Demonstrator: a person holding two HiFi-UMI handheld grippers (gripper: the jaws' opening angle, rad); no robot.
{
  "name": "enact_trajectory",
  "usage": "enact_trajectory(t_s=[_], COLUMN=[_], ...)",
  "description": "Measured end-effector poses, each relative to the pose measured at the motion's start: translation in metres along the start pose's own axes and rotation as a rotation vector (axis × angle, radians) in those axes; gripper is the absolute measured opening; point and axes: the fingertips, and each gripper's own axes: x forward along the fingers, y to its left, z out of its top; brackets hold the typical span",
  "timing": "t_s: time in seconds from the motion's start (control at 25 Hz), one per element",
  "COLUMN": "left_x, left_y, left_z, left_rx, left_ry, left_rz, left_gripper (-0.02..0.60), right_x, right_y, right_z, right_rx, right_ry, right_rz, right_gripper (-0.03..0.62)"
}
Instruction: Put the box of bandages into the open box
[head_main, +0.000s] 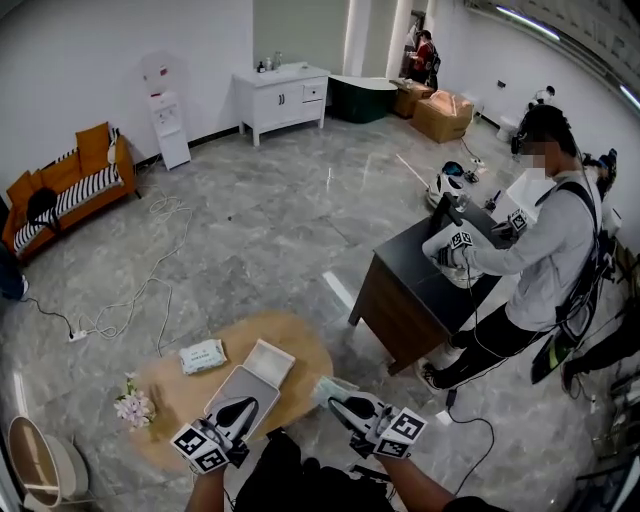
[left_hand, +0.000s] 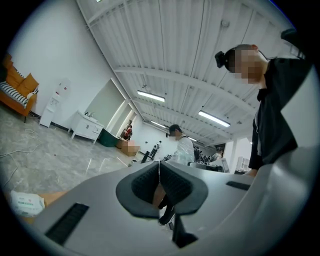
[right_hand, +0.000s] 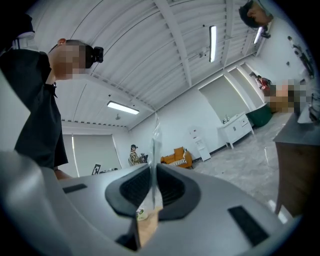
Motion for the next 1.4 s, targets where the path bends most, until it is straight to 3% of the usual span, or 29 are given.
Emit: enact_trajectory(t_s=[0.32,0.72,0.96,1.12,1.4], left_x=[0.027,0.021,0.022,0.023,0.01], left_y=[0.083,0.183,0.222,0.244,0.287], left_z=[0.004,-0.024,-0.04,-0.062,-0.121], left_rx=[0.07,-0.071,-0.126,-0.143,-0.179], left_ry=[0.046,0.024,-0.002,0.007,0.029], left_rz=[-0.013,0.043,0.126,0.18,0.283], left_gripper=[0.018,0.018,0.018,0.018,0.018], right_x=[0.096,0.186,0.218,0.231,0.251], right_y=[-0.055,-0.111,-0.145,-0.179,-0.223], right_z=[-0.021,-0.054,-0.078,-0.112,-0.207], right_rx=[0.031,0.012,0.083,0.135,0.209], right_ry=[0.082,0.193,0.225,0.278,0.439], right_rz=[0.031,0.03,0.044,0.052,0.108], right_gripper=[0.035,0.035,0.035,0.035,0.035])
